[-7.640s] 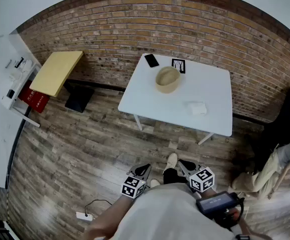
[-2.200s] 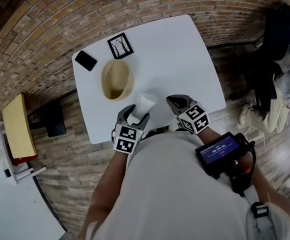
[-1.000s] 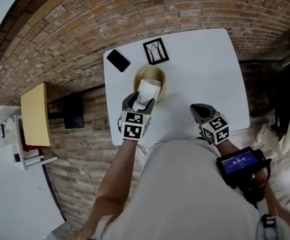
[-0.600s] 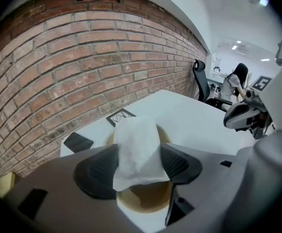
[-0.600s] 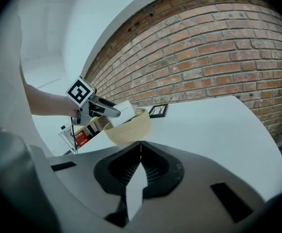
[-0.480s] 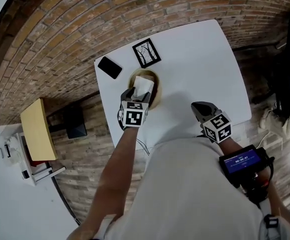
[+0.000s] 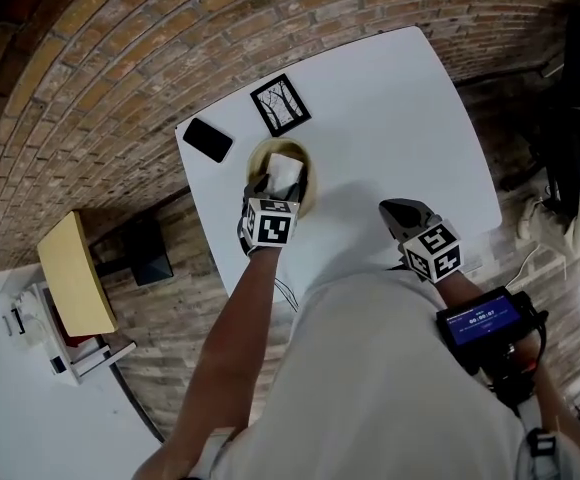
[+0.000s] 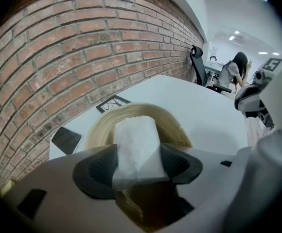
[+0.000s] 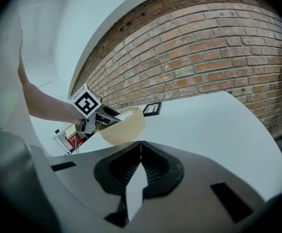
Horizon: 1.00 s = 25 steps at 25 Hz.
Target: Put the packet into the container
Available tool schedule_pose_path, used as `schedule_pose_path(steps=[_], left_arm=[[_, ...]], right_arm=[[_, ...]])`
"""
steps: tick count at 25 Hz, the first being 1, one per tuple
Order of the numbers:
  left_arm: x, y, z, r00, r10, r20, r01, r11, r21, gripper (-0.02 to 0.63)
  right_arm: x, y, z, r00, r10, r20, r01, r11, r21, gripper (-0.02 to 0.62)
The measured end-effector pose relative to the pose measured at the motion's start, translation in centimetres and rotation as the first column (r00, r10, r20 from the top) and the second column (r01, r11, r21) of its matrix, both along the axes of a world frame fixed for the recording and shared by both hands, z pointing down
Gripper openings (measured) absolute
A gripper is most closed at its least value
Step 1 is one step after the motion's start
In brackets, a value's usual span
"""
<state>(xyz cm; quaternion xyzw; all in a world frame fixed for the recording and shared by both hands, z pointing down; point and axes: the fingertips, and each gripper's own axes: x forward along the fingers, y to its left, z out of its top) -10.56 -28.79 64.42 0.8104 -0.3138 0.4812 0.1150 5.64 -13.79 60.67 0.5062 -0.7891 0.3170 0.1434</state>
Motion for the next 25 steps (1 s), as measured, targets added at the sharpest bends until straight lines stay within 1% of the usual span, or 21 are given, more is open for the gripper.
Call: schedule_pose_path(steps=[6,8,12,15,17,19,22,25], left_arm=[[0.2,0.5,0.9,0.998,0.036,0.044,-0.034,0.998,-0.047,0.293],[0.1,0.4,1.1,0.998,0.039,0.046,-0.037,0.998,-0.059,0.295],[-0.1,-0.4,0.9,0.999,0.032,0.035,-0.030,0.999,-0.042,0.306],[-0.1,0.0,0.9,1.000,0.018,0.022,-0.017,0.999,-0.032,0.308],[-0.2,0.3,0.6,1.000,0.008,0.006,-0.008,1.000,-0.019,0.308],[-0.4,0.3,0.0,1.000,-0.009,-0.027,0.009,1.000,-0.001,0.308],[-0.6,-0.1,-1.0,0.994,-0.036,-0.106,0.039,0.999,0.027,0.308],[-0.7,0.7,-2.6,0.983,-0.048,-0.177,0.058,0.997,0.056,0.308]], right_arm=[[0.3,0.3,0.0,1.000,0.022,-0.005,-0.022,1.000,-0.008,0.008],[0.3,0.1,0.0,1.000,0.026,-0.006,-0.026,1.000,-0.007,0.008],[0.0,-0.3,0.1,1.000,0.022,-0.001,-0.022,1.000,0.002,0.008],[0.4,0.1,0.2,1.000,0.028,0.001,-0.028,1.000,0.000,0.008],[0.6,0.5,0.2,1.000,0.031,-0.002,-0.031,1.000,-0.001,0.008],[0.8,0.7,0.3,1.000,0.030,-0.005,-0.030,1.000,-0.001,0.008],[0.7,0.7,0.4,1.000,0.024,-0.004,-0.024,1.000,0.001,0.008],[0.6,1.4,-0.1,1.000,0.014,-0.006,-0.014,1.000,0.008,0.008]])
